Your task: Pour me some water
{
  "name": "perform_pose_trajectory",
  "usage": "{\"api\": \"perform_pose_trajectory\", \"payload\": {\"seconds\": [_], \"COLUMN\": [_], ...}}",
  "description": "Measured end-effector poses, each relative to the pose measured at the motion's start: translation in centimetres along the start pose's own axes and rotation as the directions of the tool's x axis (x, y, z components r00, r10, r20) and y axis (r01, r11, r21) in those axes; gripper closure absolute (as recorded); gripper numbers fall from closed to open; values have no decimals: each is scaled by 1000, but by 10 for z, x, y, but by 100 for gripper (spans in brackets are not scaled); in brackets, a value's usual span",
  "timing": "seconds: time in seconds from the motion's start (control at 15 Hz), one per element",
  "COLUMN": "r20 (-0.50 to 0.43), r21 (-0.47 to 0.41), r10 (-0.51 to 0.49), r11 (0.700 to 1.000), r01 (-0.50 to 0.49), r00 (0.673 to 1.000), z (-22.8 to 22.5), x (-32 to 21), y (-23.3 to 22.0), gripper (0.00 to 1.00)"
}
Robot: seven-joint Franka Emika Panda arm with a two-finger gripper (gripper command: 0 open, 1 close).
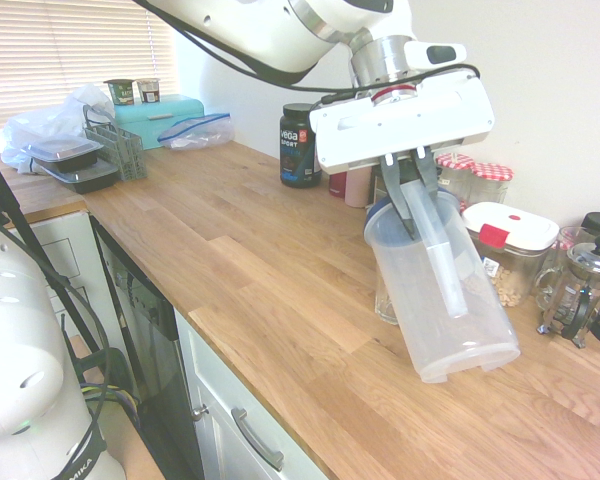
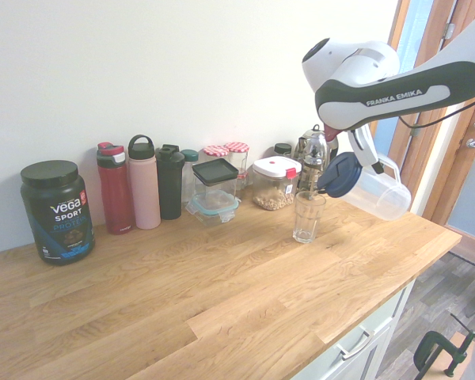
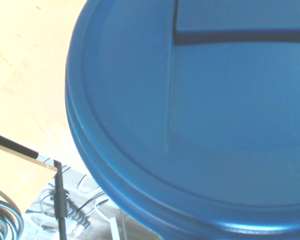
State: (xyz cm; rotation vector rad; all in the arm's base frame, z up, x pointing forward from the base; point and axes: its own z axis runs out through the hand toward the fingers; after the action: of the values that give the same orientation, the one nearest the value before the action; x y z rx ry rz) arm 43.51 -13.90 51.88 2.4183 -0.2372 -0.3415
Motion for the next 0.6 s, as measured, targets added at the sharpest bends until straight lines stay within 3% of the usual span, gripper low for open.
{"api": "perform_pose_trajectory", "payload": {"seconds": [0.4,0.6], "r20": [7,-35], "r21": [4,66], "r10": [25,38], "r11": [1000,997], "r01": [-25,-35], "r00": [1000,999], "z": [4,-1], "x": [-2,-18], "y": [10,36], "gripper": [100,100]}}
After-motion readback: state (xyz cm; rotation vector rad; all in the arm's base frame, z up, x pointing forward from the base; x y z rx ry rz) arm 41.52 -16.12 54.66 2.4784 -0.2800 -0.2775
